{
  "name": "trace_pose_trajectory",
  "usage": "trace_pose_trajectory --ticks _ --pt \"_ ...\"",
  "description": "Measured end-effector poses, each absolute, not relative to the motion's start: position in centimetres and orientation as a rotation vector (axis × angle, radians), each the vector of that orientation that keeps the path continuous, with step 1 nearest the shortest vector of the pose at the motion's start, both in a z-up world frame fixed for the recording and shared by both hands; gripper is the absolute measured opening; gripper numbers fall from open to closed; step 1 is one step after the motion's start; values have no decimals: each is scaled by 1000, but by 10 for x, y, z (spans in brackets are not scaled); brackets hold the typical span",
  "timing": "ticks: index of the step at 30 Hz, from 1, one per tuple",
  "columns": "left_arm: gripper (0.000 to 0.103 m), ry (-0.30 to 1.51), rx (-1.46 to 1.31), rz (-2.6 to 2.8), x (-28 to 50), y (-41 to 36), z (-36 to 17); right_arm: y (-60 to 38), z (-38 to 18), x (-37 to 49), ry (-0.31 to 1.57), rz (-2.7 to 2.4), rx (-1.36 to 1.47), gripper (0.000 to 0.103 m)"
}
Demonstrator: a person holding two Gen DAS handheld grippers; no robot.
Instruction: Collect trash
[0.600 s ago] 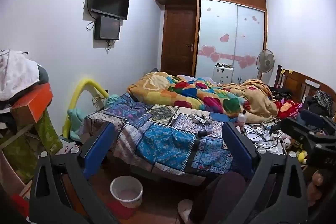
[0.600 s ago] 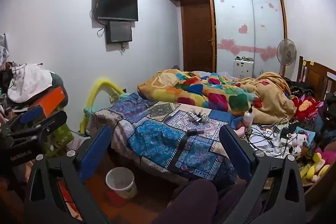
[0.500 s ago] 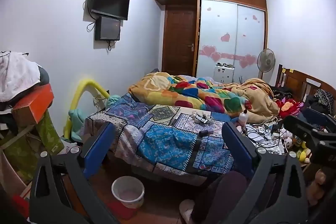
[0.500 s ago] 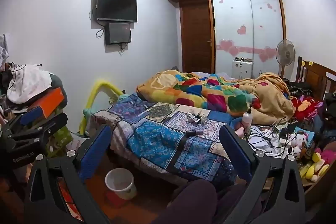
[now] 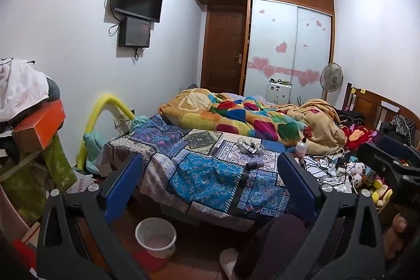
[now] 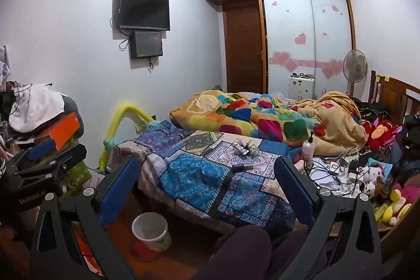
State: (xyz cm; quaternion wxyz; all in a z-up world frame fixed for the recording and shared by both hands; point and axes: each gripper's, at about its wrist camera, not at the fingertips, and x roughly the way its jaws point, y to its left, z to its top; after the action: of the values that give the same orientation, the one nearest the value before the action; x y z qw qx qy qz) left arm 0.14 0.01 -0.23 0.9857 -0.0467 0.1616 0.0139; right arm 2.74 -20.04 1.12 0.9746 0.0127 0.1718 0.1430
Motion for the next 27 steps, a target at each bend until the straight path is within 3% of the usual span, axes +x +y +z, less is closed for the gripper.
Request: trace_pose_trajectory --ticks 27 --pt "103 323 -92 28 -1 -3 -6 -200 13 25 343 290 24 103"
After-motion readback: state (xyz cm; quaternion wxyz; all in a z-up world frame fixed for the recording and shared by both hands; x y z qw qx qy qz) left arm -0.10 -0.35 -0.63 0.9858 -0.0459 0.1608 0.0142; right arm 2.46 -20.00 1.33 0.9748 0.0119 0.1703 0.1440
